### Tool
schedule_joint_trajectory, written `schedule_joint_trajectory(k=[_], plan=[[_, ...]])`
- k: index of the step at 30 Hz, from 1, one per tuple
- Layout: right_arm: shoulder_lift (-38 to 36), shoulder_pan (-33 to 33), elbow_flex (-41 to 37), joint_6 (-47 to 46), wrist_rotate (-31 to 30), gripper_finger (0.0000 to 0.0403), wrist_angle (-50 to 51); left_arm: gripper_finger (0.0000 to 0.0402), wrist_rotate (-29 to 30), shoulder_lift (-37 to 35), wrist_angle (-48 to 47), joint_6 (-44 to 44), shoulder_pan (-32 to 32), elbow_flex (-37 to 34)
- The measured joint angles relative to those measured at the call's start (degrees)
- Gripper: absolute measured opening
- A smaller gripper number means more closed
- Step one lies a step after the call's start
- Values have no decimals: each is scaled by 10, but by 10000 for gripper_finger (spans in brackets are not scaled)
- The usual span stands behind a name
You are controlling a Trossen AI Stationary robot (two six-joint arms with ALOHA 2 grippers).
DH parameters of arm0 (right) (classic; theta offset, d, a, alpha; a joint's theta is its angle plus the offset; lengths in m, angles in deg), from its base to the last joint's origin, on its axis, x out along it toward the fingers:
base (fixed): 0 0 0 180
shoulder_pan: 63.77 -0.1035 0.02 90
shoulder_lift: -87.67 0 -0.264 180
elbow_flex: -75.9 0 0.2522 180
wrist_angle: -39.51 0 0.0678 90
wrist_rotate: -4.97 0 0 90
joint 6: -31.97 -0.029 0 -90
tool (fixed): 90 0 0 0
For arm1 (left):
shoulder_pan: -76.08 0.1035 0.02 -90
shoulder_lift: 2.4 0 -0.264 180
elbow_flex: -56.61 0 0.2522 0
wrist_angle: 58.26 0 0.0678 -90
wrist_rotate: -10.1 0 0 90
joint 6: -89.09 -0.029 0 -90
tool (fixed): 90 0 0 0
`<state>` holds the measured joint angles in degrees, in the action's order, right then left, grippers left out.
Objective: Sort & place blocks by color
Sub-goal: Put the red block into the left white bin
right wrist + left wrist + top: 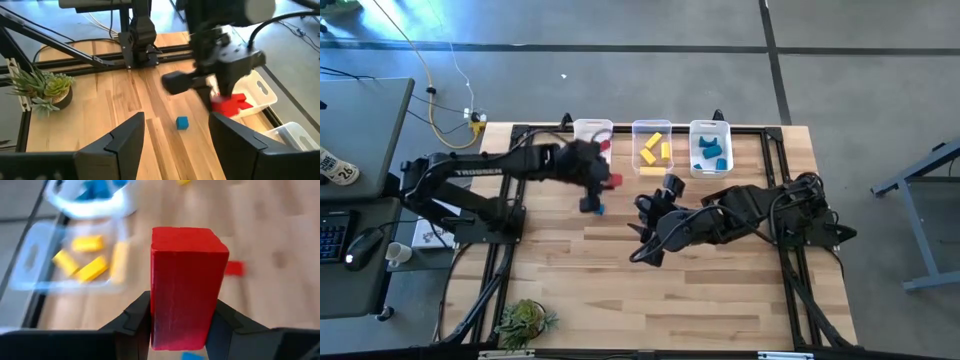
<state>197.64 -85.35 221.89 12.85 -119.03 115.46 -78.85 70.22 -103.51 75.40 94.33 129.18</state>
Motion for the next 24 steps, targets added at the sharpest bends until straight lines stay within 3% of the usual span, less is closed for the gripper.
schedule_joint_trajectory(k=[10,16,24], plan=[[0,2,0,-4,0,209,12,113,11,6,-18,3,169,0],[0,15,0,-10,0,209,13,113,55,54,-27,15,212,0],[0,43,0,-65,1,209,65,113,48,128,-9,15,252,0]])
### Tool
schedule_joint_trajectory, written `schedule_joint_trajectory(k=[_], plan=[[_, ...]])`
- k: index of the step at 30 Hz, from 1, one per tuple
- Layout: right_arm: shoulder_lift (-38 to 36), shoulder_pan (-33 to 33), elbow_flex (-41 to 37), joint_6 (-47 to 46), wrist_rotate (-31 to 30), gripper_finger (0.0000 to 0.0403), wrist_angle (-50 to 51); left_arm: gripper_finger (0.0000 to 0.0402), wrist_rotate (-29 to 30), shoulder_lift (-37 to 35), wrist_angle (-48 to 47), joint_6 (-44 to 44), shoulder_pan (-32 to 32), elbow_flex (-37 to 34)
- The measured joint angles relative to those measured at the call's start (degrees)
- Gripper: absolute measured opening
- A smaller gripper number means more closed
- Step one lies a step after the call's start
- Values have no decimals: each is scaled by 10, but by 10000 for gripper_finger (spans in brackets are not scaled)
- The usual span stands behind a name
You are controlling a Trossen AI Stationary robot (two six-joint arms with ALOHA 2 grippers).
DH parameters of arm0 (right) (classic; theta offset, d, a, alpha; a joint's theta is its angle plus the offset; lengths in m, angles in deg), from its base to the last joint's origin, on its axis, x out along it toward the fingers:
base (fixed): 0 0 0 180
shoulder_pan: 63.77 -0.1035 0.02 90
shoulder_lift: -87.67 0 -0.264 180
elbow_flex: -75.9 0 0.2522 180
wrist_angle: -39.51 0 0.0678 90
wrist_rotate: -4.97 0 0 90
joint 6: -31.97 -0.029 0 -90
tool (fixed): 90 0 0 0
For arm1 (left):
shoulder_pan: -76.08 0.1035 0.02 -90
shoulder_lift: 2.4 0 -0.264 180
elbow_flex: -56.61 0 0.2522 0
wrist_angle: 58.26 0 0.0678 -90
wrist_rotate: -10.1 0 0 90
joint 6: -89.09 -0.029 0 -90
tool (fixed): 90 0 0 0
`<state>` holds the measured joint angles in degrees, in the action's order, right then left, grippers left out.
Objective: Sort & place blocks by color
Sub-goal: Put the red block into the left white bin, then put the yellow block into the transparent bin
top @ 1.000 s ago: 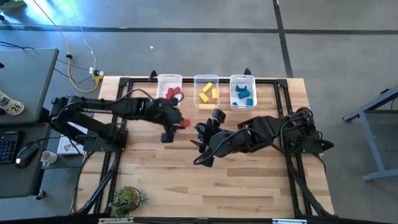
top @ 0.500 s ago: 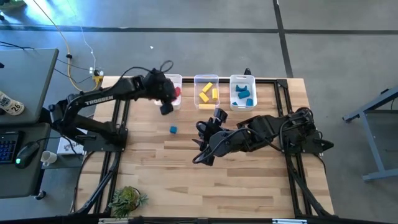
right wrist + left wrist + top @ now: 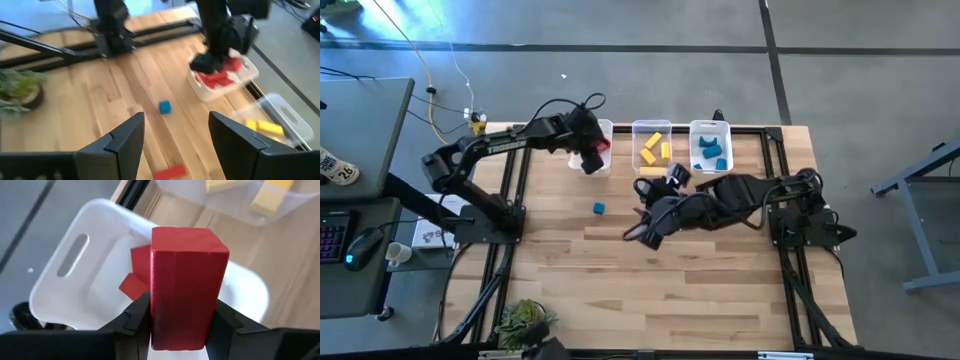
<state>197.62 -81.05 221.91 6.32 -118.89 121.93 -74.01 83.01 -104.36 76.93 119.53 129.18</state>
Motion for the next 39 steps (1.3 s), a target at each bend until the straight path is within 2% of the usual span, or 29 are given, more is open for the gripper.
schedule_joint_trajectory(k=[8,13,16,23,30,39], plan=[[0,40,0,-59,12,209,96,118,-11,30,0,16,29,0],[0,90,0,-119,85,209,172,137,-10,31,0,16,35,0],[0,120,0,-141,105,209,211,148,-10,31,0,24,35,0],[2,179,0,-131,204,209,214,170,-5,31,-9,32,35,0],[13,193,0,-115,203,209,213,196,-7,29,-12,34,34,0],[19,168,0,-114,184,209,213,193,-8,-22,-71,30,5,10]])
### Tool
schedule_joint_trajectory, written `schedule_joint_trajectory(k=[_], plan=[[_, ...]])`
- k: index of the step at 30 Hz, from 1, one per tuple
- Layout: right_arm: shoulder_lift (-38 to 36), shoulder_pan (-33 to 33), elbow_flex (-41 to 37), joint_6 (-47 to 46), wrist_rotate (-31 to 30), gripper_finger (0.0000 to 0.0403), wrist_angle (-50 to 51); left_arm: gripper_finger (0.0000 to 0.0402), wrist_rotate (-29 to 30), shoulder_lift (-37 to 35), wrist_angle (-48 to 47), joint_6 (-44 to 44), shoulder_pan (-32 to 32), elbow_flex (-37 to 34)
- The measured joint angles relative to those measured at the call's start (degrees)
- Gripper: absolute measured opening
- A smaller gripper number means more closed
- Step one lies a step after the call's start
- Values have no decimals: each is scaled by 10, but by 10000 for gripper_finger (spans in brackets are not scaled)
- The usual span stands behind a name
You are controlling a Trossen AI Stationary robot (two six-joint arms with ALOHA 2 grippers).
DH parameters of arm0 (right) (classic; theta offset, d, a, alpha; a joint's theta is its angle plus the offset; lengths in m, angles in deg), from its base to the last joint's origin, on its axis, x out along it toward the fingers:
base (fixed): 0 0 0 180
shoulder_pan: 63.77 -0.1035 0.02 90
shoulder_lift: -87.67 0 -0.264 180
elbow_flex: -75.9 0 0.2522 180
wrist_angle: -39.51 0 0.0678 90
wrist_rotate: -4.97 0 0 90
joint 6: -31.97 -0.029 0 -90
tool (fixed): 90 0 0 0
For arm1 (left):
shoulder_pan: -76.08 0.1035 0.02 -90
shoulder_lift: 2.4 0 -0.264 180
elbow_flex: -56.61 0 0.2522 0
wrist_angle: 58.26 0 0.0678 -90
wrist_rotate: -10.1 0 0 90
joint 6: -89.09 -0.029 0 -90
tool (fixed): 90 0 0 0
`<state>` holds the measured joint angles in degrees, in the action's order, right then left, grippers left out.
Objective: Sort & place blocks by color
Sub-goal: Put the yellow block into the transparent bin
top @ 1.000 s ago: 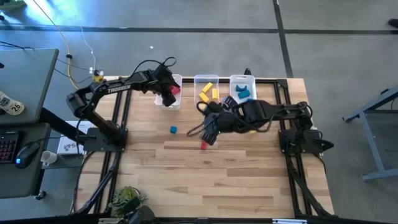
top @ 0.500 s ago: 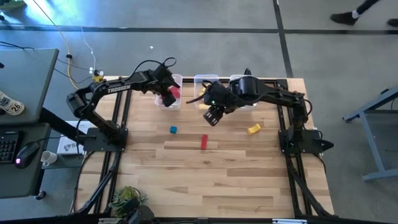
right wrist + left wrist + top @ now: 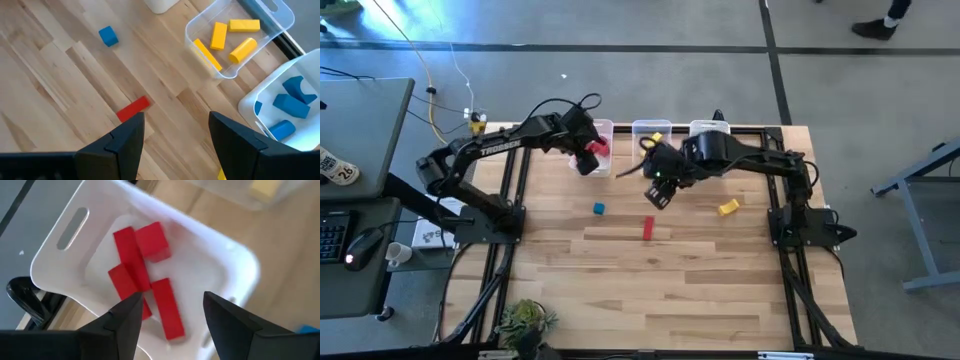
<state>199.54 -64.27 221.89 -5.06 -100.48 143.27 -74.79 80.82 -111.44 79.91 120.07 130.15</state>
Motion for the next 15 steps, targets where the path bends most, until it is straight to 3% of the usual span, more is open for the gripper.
schedule_joint_trajectory(k=[3,9,15], plan=[[-3,-17,-26,0,-15,209,0,195,-2,-28,-26,7,-23,1],[-20,-36,-161,-18,-64,209,0,195,-38,-71,-81,34,-75,1],[-34,-37,-270,-57,-54,209,0,196,-45,-87,-93,58,-130,1]])
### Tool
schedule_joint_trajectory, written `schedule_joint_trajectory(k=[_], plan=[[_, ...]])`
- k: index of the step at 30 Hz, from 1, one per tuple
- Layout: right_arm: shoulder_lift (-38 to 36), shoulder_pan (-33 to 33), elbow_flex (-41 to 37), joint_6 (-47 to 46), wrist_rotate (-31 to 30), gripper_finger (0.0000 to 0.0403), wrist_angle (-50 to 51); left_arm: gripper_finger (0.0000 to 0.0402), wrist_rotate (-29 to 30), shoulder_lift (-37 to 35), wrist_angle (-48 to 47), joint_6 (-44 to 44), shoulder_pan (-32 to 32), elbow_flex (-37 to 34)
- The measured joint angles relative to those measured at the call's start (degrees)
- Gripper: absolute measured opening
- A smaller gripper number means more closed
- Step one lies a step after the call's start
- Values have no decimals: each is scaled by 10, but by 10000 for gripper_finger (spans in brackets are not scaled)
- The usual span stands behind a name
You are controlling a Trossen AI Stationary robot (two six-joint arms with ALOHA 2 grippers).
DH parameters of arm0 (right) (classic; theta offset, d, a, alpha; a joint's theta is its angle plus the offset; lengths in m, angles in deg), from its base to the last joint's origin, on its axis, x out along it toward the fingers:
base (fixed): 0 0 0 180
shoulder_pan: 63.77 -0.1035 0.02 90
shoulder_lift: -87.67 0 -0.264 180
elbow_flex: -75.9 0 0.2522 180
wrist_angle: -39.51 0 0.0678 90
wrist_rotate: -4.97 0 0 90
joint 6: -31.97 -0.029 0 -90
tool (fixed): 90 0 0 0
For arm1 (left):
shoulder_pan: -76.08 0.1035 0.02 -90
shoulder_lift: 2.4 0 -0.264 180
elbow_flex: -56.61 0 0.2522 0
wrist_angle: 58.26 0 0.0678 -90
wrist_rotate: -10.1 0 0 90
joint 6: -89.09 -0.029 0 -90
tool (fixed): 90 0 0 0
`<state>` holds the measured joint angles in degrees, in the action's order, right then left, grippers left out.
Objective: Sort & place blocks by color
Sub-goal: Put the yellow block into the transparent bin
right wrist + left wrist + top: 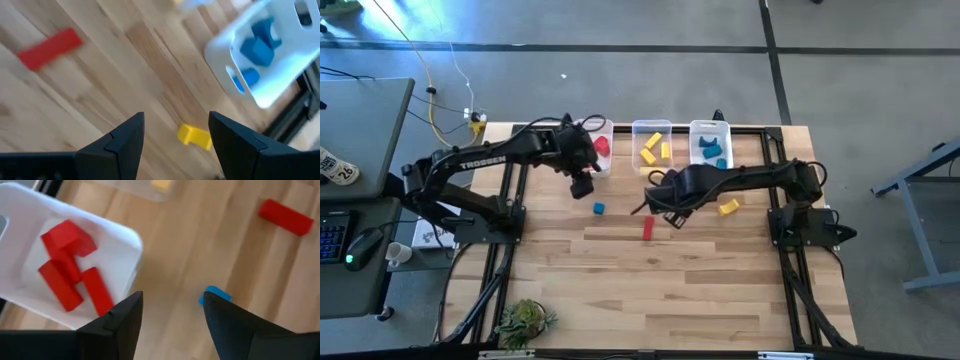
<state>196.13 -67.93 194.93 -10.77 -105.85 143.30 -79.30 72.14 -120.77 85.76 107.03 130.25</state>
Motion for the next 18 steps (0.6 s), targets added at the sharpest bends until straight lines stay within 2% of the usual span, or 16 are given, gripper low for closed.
schedule_joint_trajectory(k=[9,18], plan=[[-5,8,-112,-24,20,209,0,195,0,0,1,3,-63,0],[-5,38,-207,-29,27,209,-2,196,0,0,1,3,-83,0]])
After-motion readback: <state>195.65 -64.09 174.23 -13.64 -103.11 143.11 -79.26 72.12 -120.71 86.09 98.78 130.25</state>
